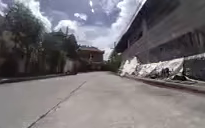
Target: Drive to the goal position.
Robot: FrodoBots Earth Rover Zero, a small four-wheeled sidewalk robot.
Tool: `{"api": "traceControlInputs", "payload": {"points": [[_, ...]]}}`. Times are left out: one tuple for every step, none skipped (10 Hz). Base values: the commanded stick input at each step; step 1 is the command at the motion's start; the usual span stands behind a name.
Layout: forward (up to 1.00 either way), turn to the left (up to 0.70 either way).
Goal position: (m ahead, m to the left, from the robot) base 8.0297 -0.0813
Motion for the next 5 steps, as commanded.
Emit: {"api": "traceControlInputs", "payload": {"points": [[0.7,0.0],[0.7,0.0],[0.7,0.0],[0.7,0.0],[0.7,0.0]]}}
